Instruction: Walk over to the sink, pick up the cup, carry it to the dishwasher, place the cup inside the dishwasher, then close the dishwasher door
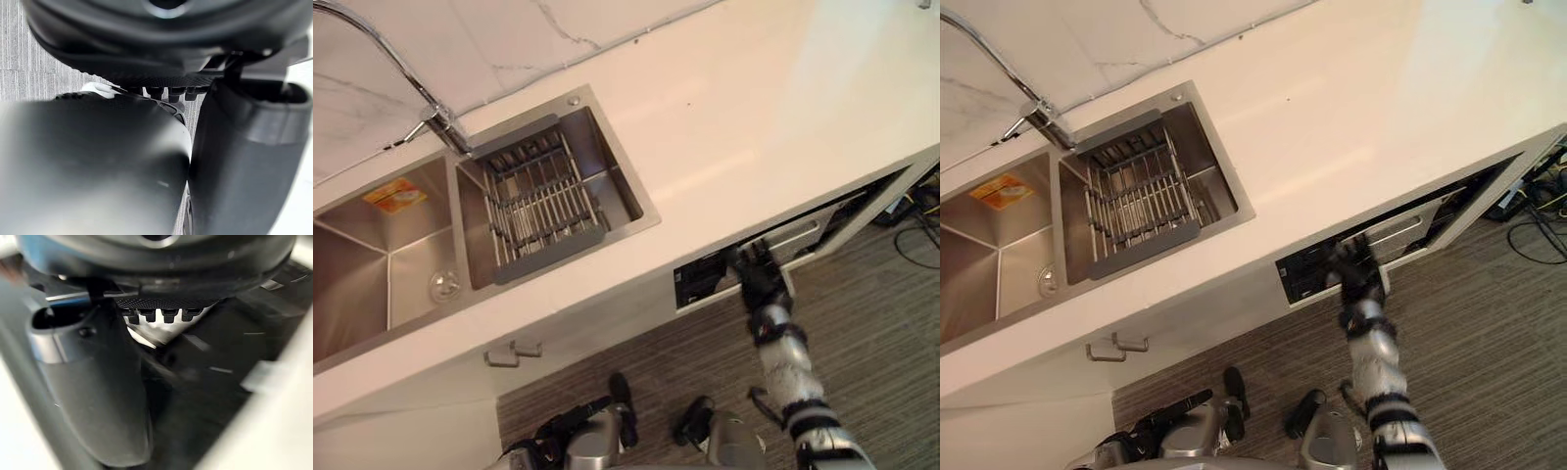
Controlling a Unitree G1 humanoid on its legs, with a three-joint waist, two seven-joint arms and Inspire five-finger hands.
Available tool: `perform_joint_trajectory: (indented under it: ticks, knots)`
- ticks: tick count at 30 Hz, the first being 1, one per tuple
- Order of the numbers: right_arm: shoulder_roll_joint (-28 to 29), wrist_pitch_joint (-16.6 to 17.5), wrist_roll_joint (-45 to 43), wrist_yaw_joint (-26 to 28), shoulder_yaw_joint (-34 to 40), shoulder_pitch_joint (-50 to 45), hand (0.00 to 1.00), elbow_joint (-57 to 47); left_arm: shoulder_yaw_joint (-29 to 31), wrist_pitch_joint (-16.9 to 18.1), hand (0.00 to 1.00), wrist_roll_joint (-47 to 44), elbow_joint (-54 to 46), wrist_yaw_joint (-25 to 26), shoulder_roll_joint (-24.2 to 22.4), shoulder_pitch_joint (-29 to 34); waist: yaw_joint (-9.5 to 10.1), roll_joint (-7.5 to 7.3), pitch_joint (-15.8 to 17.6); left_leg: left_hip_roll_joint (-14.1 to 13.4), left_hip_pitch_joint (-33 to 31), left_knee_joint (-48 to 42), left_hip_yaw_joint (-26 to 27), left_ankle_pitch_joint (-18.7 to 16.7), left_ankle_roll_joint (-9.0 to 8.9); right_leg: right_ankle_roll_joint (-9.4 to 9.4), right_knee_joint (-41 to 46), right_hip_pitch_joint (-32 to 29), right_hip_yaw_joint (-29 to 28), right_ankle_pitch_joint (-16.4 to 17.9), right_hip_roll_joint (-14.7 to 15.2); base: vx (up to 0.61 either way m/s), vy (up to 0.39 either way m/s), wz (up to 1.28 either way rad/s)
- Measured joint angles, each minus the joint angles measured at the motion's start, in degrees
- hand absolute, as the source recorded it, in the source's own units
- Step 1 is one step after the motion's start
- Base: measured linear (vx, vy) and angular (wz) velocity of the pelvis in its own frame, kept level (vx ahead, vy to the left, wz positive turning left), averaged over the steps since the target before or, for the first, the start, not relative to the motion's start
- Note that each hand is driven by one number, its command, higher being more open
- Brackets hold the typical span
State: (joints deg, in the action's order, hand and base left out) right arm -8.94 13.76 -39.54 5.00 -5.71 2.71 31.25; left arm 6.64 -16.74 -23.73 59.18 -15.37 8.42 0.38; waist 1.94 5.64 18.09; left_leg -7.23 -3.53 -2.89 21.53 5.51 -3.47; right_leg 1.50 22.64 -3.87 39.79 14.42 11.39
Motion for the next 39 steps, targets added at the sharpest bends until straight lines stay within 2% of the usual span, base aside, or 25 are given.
perform_joint_trajectory:
  ticks: [2, 3, 5, 8, 10, 15, 17, 18, 20, 23, 25, 26, 27, 28, 29, 30, 31, 32, 33, 34, 35, 36, 37, 38, 39]
  knots:
    - [3.7, -0.1, 2.1, 0.2, -1.0, -5.1, 1.0, 0.0, -1.5, 0.0, 1.0, -2.7, 0.1, 2.1, 0.6, -0.2, 0.08, -1.72, -0.3, 0.0, 0.2, -0.6, 1.6, -0.8, 0.05, -0.36, 0.0, -0.3, -1.5, 0.0, 0.2, 0.1, 0.045, -0.2]
    - [4.2, -0.1, 3.1, 0.2, -0.9, -6.0, 1.0, 0.1, -2.1, -0.1, 1.0, -3.9, 0.1, 2.4, 1.0, -0.2, 0.0, -2.1, -0.3, -0.1, 0.3, -0.9, 2.0, -1.2, 0.08, -0.49, 0.0, -0.4, -1.9, -0.1, 0.3, 0.07, 0.061, -0.29]
    - [4.4, -1.1, 5.6, 0.4, -0.5, -8.6, 1.0, 2.0, -3.2, -0.2, 1.0, -8.5, 0.8, 3.9, 2.5, 0.3, -1.28, -3.88, -1.0, -0.2, 0.3, -2.7, 3.0, -2.7, 0.27, -1.03, -0.1, -0.3, -3.0, -0.4, 0.6, 0.04, 0.076, -0.24]
    - [4.2, -3.1, 7.2, 0.3, 3.2, -9.7, 1.0, 8.7, -3.9, 0.0, 1.0, -13.5, 1.4, 6.4, 3.5, 1.2, -1.81, -5.52, -1.9, -0.6, 1.0, -3.9, 4.3, -3.9, 0.33, -1.44, -1.2, 0.6, -4.4, -1.3, 0.2, 0.01, 0.085, -0.23]
    - [4.1, -4.4, 7.1, 0.2, 5.5, -10.6, 1.0, 13.2, -3.9, 0.3, 1.0, -16.0, 1.2, 6.9, 3.8, 2.2, -1.82, -6.08, -2.4, -0.8, 1.8, -3.7, 4.9, -4.2, 0.27, -1.53, -2.6, 1.3, -4.8, -2.1, -0.3, -0.02, 0.071, -0.19]
    - [3.1, -6.3, 8.2, -0.9, 8.4, -12.3, 1.0, 19.6, -0.2, 1.5, 1.0, -26.6, 1.1, 7.5, 3.8, 5.7, -1.74, -6.43, -2.7, -2.2, 2.9, -4.9, 8.1, -5.6, 0.01, -1.14, -5.8, 2.2, -7.3, -4.4, -2.1, -0.04, 0.055, -0.31]
    - [2.8, -6.8, 10.1, -1.2, 9.3, -11.3, 1.0, 21.6, 2.5, 1.5, 1.0, -28.5, 1.1, 7.5, 3.4, 6.3, -1.76, -6.2, -2.9, -4.3, 1.4, -11.0, 8.9, -8.8, 0.09, -1.23, -5.8, 2.2, -8.2, -4.6, -2.7, -0.08, 0.057, -0.31]
    - [2.0, -6.7, 12.2, -1.3, 9.5, -10.0, 1.0, 24.2, 3.4, 1.5, 1.0, -27.7, 1.0, 7.3, 3.1, 6.3, -1.75, -5.51, -3.3, -6.1, 0.1, -16.5, 9.2, -12.0, 0.58, -1.86, -5.5, 2.2, -8.3, -4.1, -3.1, -0.09, 0.065, -0.1]
    - [1.6, -6.7, 14.1, -1.8, 9.9, -9.1, 1.0, 26.0, 3.6, 1.5, 1.0, -25.7, 0.9, 6.6, 2.9, 6.1, -1.74, -5.14, -3.6, -6.7, 0.2, -18.8, 9.8, -14.4, 1.55, -2.19, -5.1, 2.9, -8.5, -3.7, -2.9, -0.06, 0.101, -0.04]
    - [2.3, -7.6, 14.4, -4.6, 10.0, -8.9, 1.0, 25.9, 3.7, 1.1, 1.0, -23.6, 1.0, 6.6, 2.6, 6.4, -1.36, -5.81, -5.1, -3.9, 1.0, -15.1, 11.7, -15.1, 2.3, -3.42, -4.3, 1.6, -10.2, -4.1, -0.6, 0.01, 0.168, -0.12]
    - [3.0, -9.8, 13.9, -6.5, 11.7, -8.4, 1.0, 26.0, 3.6, 0.2, 1.0, -19.9, 1.1, 6.7, 2.0, 6.5, -1.68, -6.12, -5.5, -0.2, 2.1, -11.2, 12.1, -14.7, 2.97, -4.9, -2.9, 0.4, -10.9, -3.8, 2.3, 0.1, 0.199, 0.04]
    - [3.0, -11.4, 11.7, -6.7, 13.5, -8.1, 1.0, 26.9, 3.2, -0.5, 1.0, -16.8, 1.2, 6.6, 1.6, 6.3, -1.93, -6.26, -5.8, 1.9, 3.0, -9.4, 11.9, -14.6, 3.39, -6.35, -1.4, 0.2, -10.9, -3.1, 4.3, 0.13, 0.181, 0.19]
    - [3.1, -12.2, 9.7, -6.6, 14.6, -8.3, 1.0, 27.4, 2.7, -1.0, 1.0, -15.4, 1.3, 6.6, 1.5, 6.3, -1.98, -6.35, -6.0, 3.1, 3.7, -8.2, 11.7, -14.7, 3.66, -7.18, -0.3, 0.2, -10.9, -2.7, 5.4, 0.17, 0.175, 0.28]
    - [3.3, -13.7, 5.4, -6.3, 16.8, -9.1, 1.0, 28.3, 2.4, -1.8, 1.0, -14.2, 1.8, 6.2, 1.4, 6.3, -2.11, -6.59, -6.7, 5.6, 5.3, -5.5, 11.1, -14.4, 4.29, -7.73, 2.5, 0.1, -11.1, -2.1, 7.7, 0.22, 0.161, 0.35]
    - [3.4, -14.6, 1.7, -6.1, 19.1, -10.2, 1.0, 28.6, 1.6, -2.6, 1.0, -13.9, 2.5, 5.0, 1.3, 6.6, -2.28, -6.51, -7.3, 7.7, 7.0, -3.2, 10.0, -13.7, 4.57, -7.81, 7.5, -1.0, -12.7, -2.0, 9.9, 0.22, 0.151, 0.35]
    - [3.3, -14.8, 1.1, -6.1, 19.4, -10.2, 1.0, 28.7, 1.5, -2.8, 1.0, -13.9, 2.6, 4.8, 1.4, 6.8, -2.42, -6.5, -7.3, 8.1, 7.3, -3.0, 9.6, -13.1, 4.51, -7.75, 8.9, -1.3, -13.3, -2.0, 10.4, 0.24, 0.135, 0.51]
    - [3.5, -15.3, 0.6, -6.0, 20.3, -10.6, 1.0, 29.5, 1.3, -3.4, 1.0, -14.2, 2.8, 4.4, 1.7, 7.1, -3.07, -6.71, -7.4, 9.2, 8.8, -2.8, 7.6, -13.2, 5.08, -6.9, 14.0, -1.8, -15.7, -2.6, 11.9, 0.26, 0.107, 0.78]
    - [3.8, -15.4, 0.4, -5.5, 21.7, -11.4, 1.0, 30.2, 0.2, -3.9, 1.0, -14.8, 3.2, 4.3, 2.1, 7.2, -3.84, -5.91, -7.9, 9.3, 10.4, -2.6, 4.6, -13.4, 5.59, -3.94, 19.8, -3.8, -19.3, -3.1, 12.0, 0.33, 0.072, 1.01]
    - [4.5, -15.1, 0.3, -5.1, 22.9, -11.5, 1.0, 30.1, -0.3, -4.0, 1.0, -15.5, 3.3, 4.3, 2.3, 7.4, -4.61, -5.6, -8.1, 8.8, 10.4, -2.6, 3.0, -13.4, 5.61, -4.26, 20.5, -4.5, -21.0, -1.9, 10.7, 0.28, -0.002, 1.24]
    - [4.9, -15.2, 0.5, -4.3, 23.1, -11.1, 1.0, 30.1, -0.7, -4.2, 1.0, -16.2, 3.6, 4.4, 2.8, 7.3, -5.62, -5.37, -8.1, 7.2, 10.4, -2.6, 0.1, -13.4, 5.62, -4.67, 18.5, -5.5, -23.2, 0.5, 6.7, 0.3, -0.082, 1.24]
    - [4.9, -15.3, 0.5, -3.5, 23.1, -10.8, 1.0, 30.1, -1.0, -4.2, 1.0, -16.1, 3.8, 4.8, 3.0, 7.1, -5.7, -4.89, -7.8, 5.8, 10.6, -2.6, -2.2, -13.3, 5.56, -4.5, 15.4, -6.8, -24.5, 1.4, 3.0, 0.18, -0.075, 1.14]
    - [5.0, -15.3, 0.5, -3.3, 23.0, -10.7, 1.0, 30.0, -1.0, -4.2, 1.0, -16.1, 3.7, 4.8, 3.2, 7.1, -5.57, -4.91, -7.8, 5.4, 10.8, -2.6, -3.1, -13.3, 5.46, -4.65, 13.5, -7.5, -25.3, 1.3, 1.7, 0.25, -0.096, 0.94]
    - [5.3, -15.3, 0.5, -3.3, 22.9, -10.6, 1.0, 30.0, -1.4, -4.3, 1.0, -15.8, 3.7, 4.8, 3.5, 7.4, -5.24, -5.27, -7.9, 5.5, 11.8, -2.2, -4.0, -13.3, 4.71, -5.05, 8.0, -7.9, -26.8, -0.3, -0.4, 0.16, -0.062, 0.63]
    - [5.5, -15.3, 0.4, -3.2, 22.8, -10.6, 1.0, 30.1, -1.6, -4.5, 1.0, -15.6, 3.6, 4.8, 3.8, 7.5, -5.04, -5.83, -8.2, 6.1, 12.4, -1.7, -4.1, -13.3, 4.24, -4.71, 4.8, -7.8, -27.5, -3.7, -0.5, 0.25, -0.12, 0.6]
    - [5.8, -15.2, 0.4, -2.9, 22.7, -10.5, 1.0, 30.3, -1.5, -5.0, 1.0, -15.6, 3.8, 4.7, 4.4, 7.5, -4.44, -8.04, -8.5, 8.2, 14.1, -0.1, -4.3, -13.8, 3.1, -4.94, 2.0, -8.7, -28.7, -8.6, 0.4, 0.12, -0.075, 0.29]
